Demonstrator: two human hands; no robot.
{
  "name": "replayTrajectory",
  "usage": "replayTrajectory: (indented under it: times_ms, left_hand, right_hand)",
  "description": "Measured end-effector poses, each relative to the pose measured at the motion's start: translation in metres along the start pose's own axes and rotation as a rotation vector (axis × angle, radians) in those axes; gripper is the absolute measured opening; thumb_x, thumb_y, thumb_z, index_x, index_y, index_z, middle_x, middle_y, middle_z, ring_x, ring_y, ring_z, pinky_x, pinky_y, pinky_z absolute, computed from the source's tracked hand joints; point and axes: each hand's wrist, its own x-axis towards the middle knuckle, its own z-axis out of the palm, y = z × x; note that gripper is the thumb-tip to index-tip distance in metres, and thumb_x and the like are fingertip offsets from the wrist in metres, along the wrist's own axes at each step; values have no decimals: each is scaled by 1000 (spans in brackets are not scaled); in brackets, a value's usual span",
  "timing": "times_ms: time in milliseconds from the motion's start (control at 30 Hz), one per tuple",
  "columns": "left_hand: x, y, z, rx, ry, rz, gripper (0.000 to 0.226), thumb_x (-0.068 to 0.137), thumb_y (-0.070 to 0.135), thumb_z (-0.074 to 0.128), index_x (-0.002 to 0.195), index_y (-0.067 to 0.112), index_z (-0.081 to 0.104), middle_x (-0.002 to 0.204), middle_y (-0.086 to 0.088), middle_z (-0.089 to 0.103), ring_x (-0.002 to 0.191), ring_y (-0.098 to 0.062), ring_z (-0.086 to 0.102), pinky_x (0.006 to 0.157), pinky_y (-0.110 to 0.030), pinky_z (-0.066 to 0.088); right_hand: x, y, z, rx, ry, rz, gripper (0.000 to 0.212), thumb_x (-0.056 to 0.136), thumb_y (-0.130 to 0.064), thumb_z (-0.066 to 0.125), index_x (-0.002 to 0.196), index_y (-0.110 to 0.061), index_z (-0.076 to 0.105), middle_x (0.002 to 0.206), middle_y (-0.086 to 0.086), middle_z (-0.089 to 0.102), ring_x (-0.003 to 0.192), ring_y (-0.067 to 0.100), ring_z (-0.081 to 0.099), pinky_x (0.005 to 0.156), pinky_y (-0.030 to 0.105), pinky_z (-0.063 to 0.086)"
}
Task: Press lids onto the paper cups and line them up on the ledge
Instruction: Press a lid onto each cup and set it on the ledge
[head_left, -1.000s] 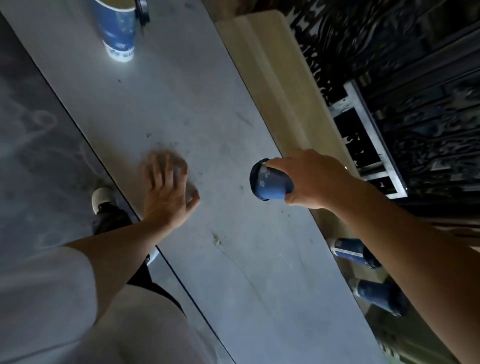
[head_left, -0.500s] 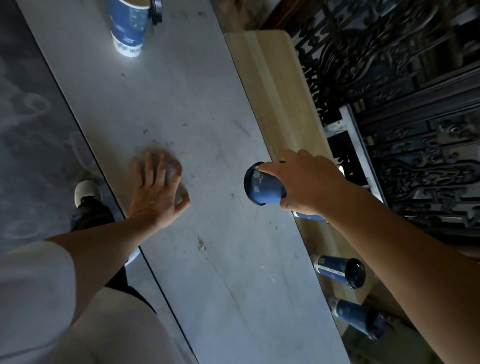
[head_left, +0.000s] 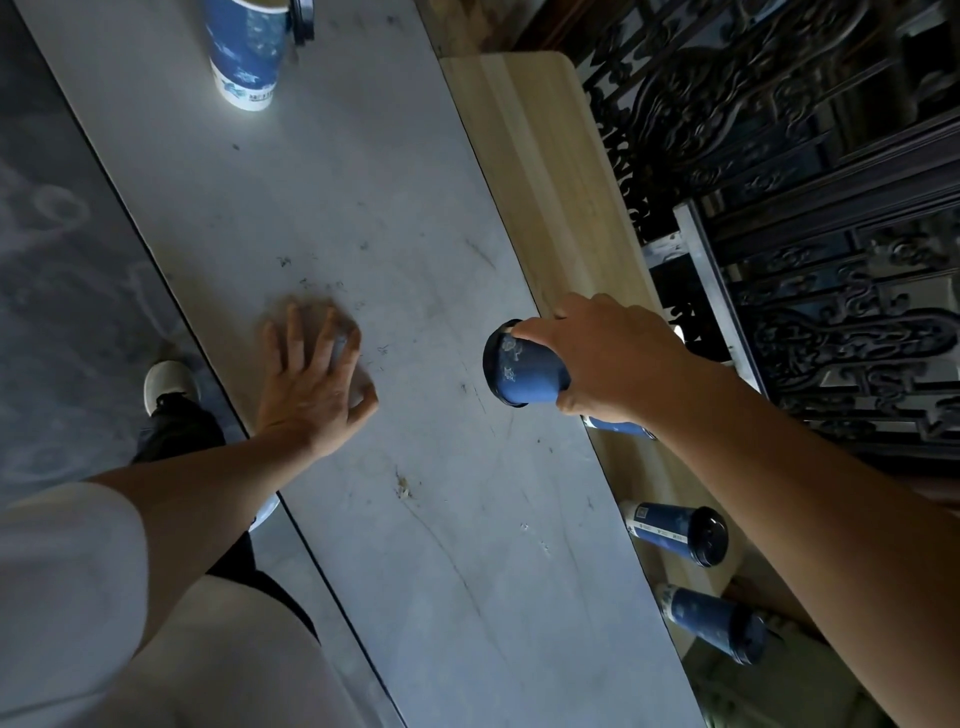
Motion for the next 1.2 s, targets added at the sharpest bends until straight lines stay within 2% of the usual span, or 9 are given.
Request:
replayTrajectory:
  times_ms: [100, 233, 333, 467, 667, 900, 1067, 1133, 1200]
  left_hand:
    - [0, -1, 1, -7, 0, -2, 87, 84, 69, 33, 154, 18, 24, 164, -15, 14, 148, -53, -7, 118, -62, -10]
    - [1, -1, 2, -2, 3, -1, 86, 83, 68, 34, 152, 18, 27, 163, -15, 16, 148, -54, -3, 118, -62, -9]
    - [2, -1, 3, 6, 15, 4, 86, 83, 69, 34, 151, 17, 28, 162, -15, 17, 148, -53, -3, 117, -59, -15]
    - [2, -1, 5, 16, 28, 0, 86, 84, 69, 34, 152, 17, 27, 163, -16, 17, 148, -53, -3, 118, -63, -7]
    - [2, -1, 5, 8, 25, 1, 86, 83, 69, 34, 151, 17, 25, 162, -16, 18, 148, -53, -3, 118, -61, -12]
    - [3, -3, 8, 17, 7, 3, 87, 83, 71, 32, 152, 18, 22, 162, -16, 18, 149, -51, -11, 119, -67, 1]
    - [2, -1, 4, 11, 15, -4, 87, 84, 70, 33, 153, 18, 20, 162, -15, 17, 148, -53, -4, 118, -59, -15]
    - [2, 0, 2, 3, 5, -9, 86, 85, 68, 32, 153, 19, 18, 163, -15, 16, 148, -53, -5, 118, -60, -14]
    - [1, 1, -1, 1, -17, -4, 84, 86, 67, 30, 154, 18, 16, 163, -15, 14, 148, -53, -6, 119, -62, -10]
  right_hand:
    - [0, 0, 2, 15, -11, 8, 71, 81, -30, 73, 143, -38, 39, 125, 3, 51, 111, 27, 55, 73, 32, 38]
    - [-1, 2, 4, 17, -20, 26, 74, 80, -30, 75, 144, -38, 38, 126, 3, 52, 112, 28, 55, 73, 32, 39]
    - [0, 1, 5, 19, -1, 65, 68, 80, -28, 75, 139, -28, 41, 122, 3, 56, 108, 27, 57, 69, 33, 39]
    - [4, 3, 6, -61, -24, 91, 51, 83, -25, 72, 128, -18, 48, 119, 2, 57, 105, 25, 58, 66, 33, 39]
    - [8, 1, 10, -145, -27, 97, 53, 83, -24, 74, 130, -20, 48, 122, 1, 56, 108, 24, 57, 69, 32, 39]
    - [8, 4, 16, 43, -16, 73, 54, 79, -26, 75, 127, -22, 51, 119, 0, 57, 105, 24, 58, 68, 32, 40]
    - [7, 9, 21, 149, -17, 105, 51, 74, -26, 79, 119, -21, 55, 111, 0, 59, 94, 24, 60, 67, 33, 45]
    - [7, 12, 25, 290, -47, 134, 51, 71, -25, 80, 115, -21, 56, 107, -1, 61, 92, 24, 62, 71, 34, 52]
    - [7, 18, 29, 581, -75, 193, 62, 69, -25, 83, 123, -20, 54, 113, -2, 62, 92, 22, 62, 69, 30, 53]
